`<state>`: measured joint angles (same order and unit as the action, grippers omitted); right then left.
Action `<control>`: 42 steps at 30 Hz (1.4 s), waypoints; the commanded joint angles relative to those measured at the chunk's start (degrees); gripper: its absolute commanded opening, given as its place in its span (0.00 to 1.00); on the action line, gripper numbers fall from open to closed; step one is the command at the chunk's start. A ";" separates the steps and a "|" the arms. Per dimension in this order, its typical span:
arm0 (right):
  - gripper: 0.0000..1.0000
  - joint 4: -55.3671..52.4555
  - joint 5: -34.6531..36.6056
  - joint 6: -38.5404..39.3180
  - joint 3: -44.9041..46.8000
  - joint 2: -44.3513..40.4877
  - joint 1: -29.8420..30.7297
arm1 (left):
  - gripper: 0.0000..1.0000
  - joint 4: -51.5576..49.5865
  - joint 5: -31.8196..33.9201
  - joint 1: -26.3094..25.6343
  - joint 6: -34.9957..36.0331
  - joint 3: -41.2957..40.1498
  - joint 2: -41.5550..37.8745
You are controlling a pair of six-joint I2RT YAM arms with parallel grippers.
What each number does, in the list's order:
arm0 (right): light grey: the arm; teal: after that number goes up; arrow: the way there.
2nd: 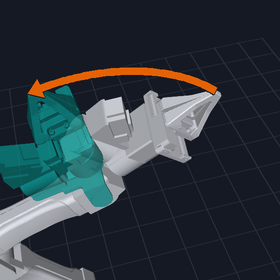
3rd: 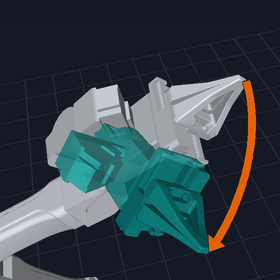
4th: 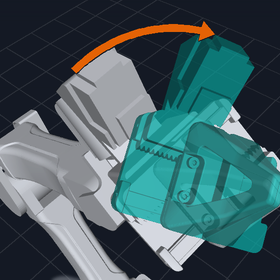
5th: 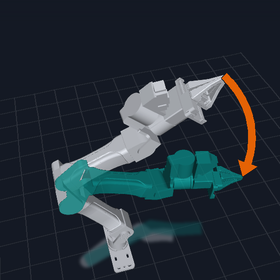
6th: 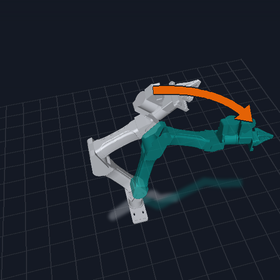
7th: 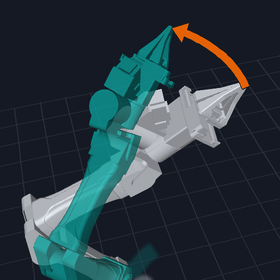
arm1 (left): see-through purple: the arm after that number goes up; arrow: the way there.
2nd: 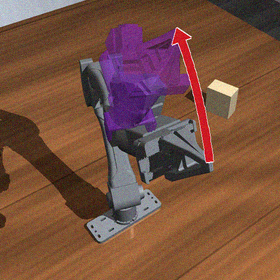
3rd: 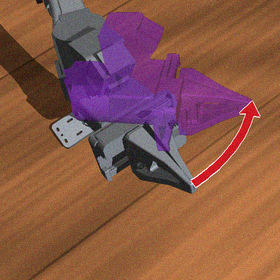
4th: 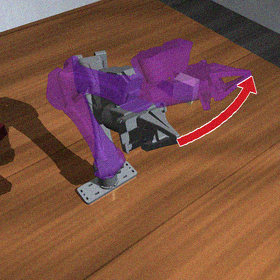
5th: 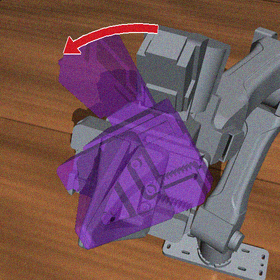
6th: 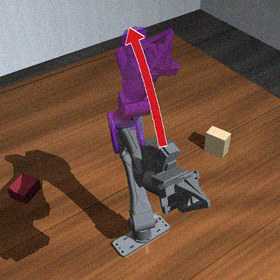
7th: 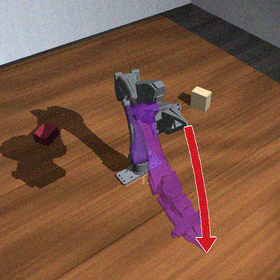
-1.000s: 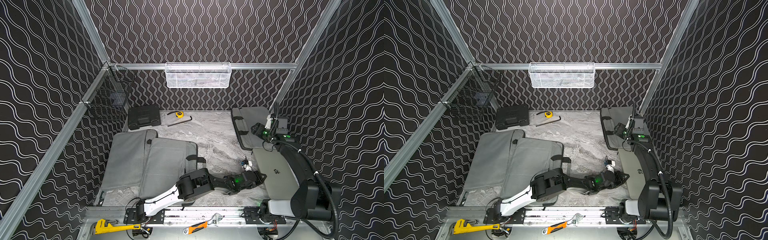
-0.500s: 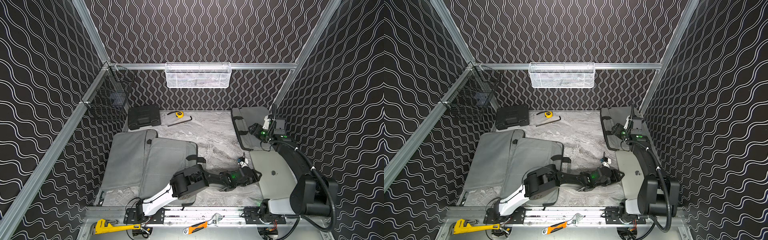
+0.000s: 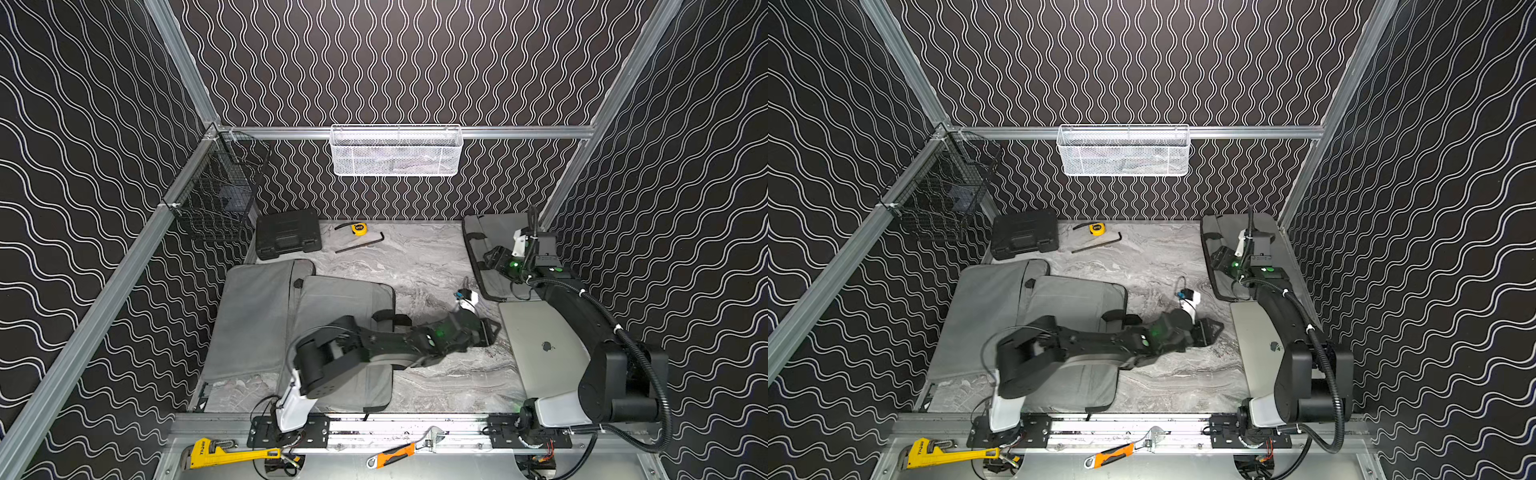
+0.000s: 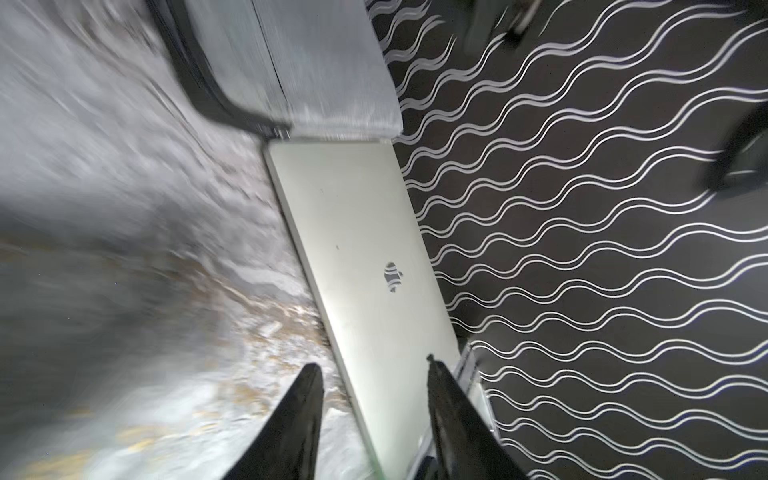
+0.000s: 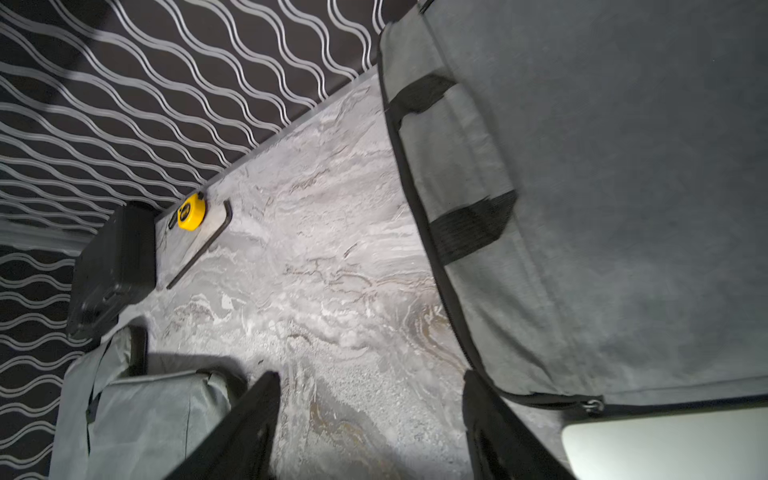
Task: Open the zippered laptop bag and take out the laptop
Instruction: Place the laptop at the corner of the board, then move the zippered laptop bag to the center of the board.
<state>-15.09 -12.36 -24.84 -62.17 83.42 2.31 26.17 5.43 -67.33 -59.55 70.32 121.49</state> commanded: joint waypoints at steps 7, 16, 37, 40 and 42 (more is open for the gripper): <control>0.70 3.09 -0.64 -2.30 0.01 5.11 9.36 | 0.50 -12.20 4.02 10.69 18.33 -14.06 -19.78; 0.71 7.43 -8.12 -7.69 0.32 12.77 22.38 | 0.60 -25.41 2.42 27.92 24.74 -21.88 -31.51; 0.63 16.33 -19.83 -16.16 1.49 28.62 40.66 | 0.63 -17.69 -12.34 46.15 21.66 -35.39 -32.33; 0.39 18.06 -17.06 -15.68 2.98 25.93 40.33 | 0.63 -18.17 -12.55 46.15 22.15 -34.82 -32.28; 0.24 17.50 -14.66 -14.68 3.53 23.25 39.65 | 0.63 -18.43 -12.53 46.17 22.89 -34.48 -32.67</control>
<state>1.50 -29.56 -39.92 -59.07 109.45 42.50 6.31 -6.20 -21.32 -37.39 35.03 89.01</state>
